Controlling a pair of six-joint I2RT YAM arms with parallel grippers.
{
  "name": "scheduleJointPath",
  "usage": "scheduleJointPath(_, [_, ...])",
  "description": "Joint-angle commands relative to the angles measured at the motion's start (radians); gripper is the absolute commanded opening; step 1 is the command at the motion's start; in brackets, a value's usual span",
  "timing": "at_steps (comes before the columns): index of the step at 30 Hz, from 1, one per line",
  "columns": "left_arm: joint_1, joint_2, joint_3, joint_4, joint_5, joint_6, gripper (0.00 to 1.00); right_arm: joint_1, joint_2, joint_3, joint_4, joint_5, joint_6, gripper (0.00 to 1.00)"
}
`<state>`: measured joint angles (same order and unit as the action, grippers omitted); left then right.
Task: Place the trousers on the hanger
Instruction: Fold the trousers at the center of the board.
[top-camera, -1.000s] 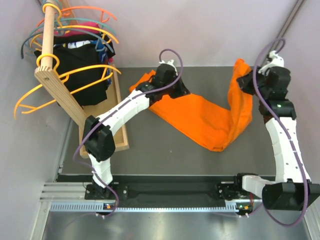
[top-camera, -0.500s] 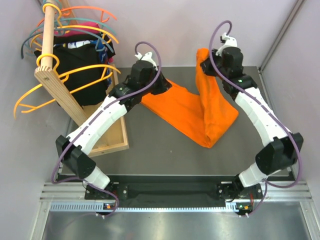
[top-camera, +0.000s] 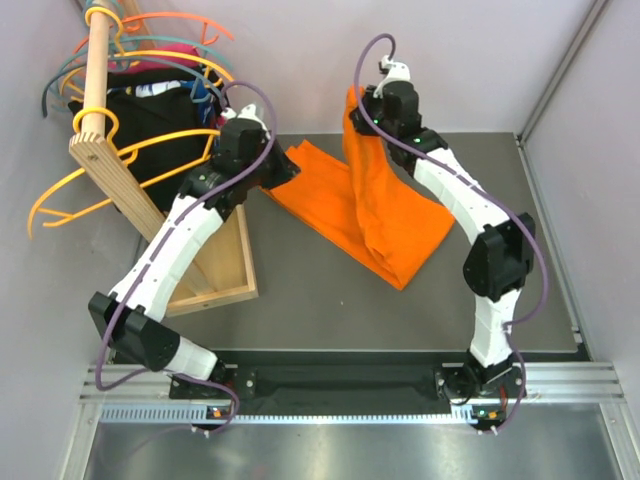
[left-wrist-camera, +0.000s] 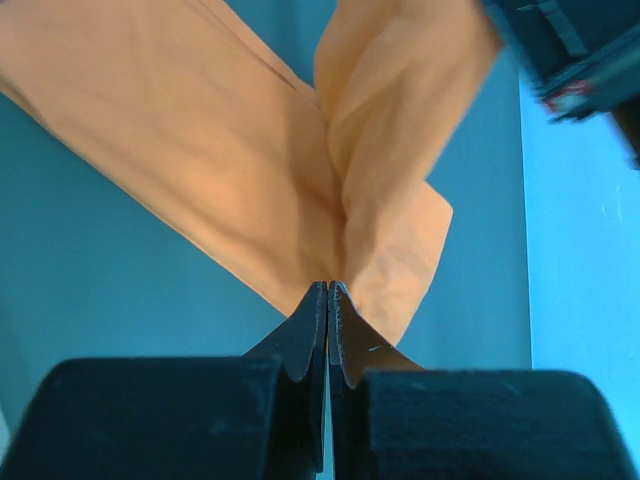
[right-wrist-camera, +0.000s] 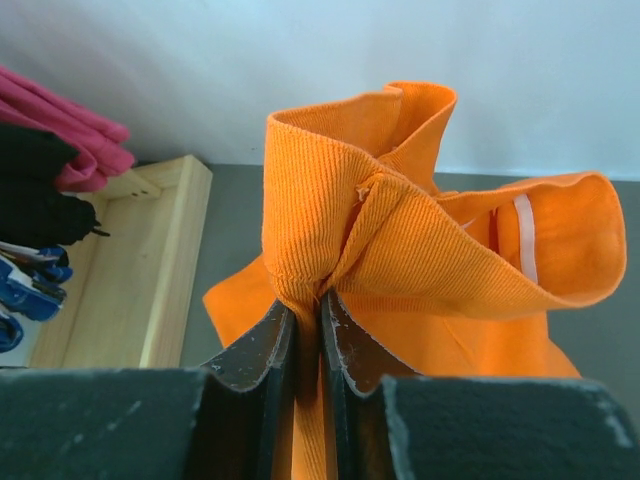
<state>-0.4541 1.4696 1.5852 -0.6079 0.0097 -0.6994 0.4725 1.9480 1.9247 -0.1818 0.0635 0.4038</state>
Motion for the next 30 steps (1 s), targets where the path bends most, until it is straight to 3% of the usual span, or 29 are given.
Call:
scheduleJointPath(1, [0.017,-0.066,0.012,-0.027,0.027,0.034,0.00,0.031,0.047,0.102,0.127,0.004,0.016,0.00])
scheduleJointPath(30, [0.120,-0.152,-0.096,-0.053,0.107,0.029,0.00,0.169,0.408,0.304,0.214,-0.156,0.047,0.00])
